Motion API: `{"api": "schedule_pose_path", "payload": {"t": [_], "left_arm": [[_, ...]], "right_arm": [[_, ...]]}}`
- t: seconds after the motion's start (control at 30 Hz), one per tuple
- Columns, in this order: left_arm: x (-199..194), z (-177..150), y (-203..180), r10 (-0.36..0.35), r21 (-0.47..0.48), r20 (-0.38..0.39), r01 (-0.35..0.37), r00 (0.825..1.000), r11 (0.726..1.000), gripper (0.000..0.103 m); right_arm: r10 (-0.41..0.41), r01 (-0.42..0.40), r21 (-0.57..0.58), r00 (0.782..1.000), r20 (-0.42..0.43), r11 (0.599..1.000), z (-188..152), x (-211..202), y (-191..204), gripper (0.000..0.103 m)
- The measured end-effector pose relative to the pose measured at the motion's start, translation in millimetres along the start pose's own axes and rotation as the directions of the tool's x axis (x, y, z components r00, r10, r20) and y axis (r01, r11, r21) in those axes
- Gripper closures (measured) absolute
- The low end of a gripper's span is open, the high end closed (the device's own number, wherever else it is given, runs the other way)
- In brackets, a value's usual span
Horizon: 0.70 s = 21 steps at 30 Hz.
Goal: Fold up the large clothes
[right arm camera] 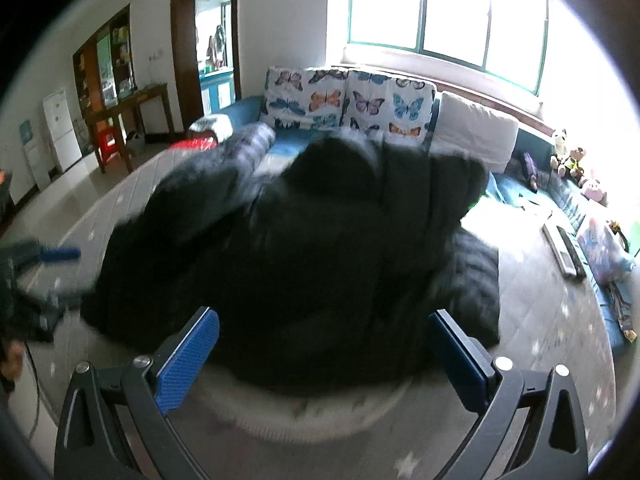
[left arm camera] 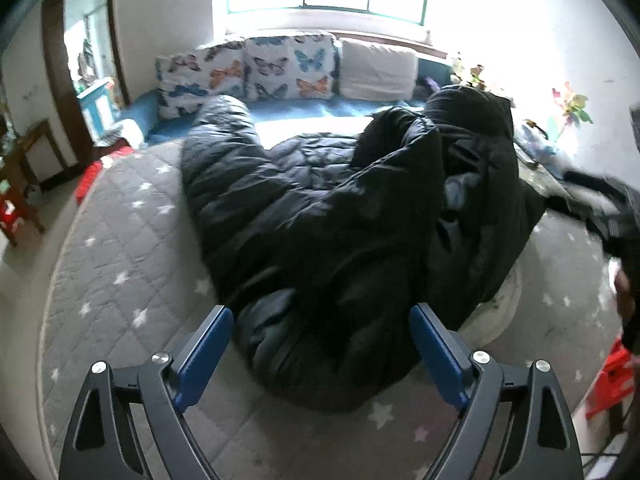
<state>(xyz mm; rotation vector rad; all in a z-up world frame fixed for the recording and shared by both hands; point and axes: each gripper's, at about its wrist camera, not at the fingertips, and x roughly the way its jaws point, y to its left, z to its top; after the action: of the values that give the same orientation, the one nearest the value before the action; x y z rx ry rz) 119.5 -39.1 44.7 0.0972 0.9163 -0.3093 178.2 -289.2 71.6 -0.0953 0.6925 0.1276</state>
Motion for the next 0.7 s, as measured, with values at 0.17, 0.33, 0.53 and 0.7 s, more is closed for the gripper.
{"api": "schedule_pose_path", "payload": {"t": [0.17, 0.33, 0.53, 0.7], "left_arm": [[24, 13, 2, -0.064, -0.004, -0.06, 0.063, 0.996, 0.998, 0.009], [46, 16, 3, -0.136, 0.007, -0.113, 0.138, 0.984, 0.99, 0.033], [52, 14, 3, -0.203, 0.017, -0.109, 0.207, 0.973, 0.978, 0.053], [40, 8, 0, -0.224, 0.06, -0.086, 0.23, 0.971, 0.971, 0.069]], "right_arm": [[0.01, -0.01, 0.034, 1.0, -0.018, 0.999, 40, 24, -12, 0.0], [0.005, -0.005, 0.069, 1.0, 0.001, 0.998, 68, 42, -11, 0.0], [-0.046, 0.06, 0.083, 0.987, -0.154, 0.995, 70, 85, -9, 0.001], [-0.033, 0.045, 0.06, 0.98, -0.194, 0.997, 48, 81, -13, 0.048]]}}
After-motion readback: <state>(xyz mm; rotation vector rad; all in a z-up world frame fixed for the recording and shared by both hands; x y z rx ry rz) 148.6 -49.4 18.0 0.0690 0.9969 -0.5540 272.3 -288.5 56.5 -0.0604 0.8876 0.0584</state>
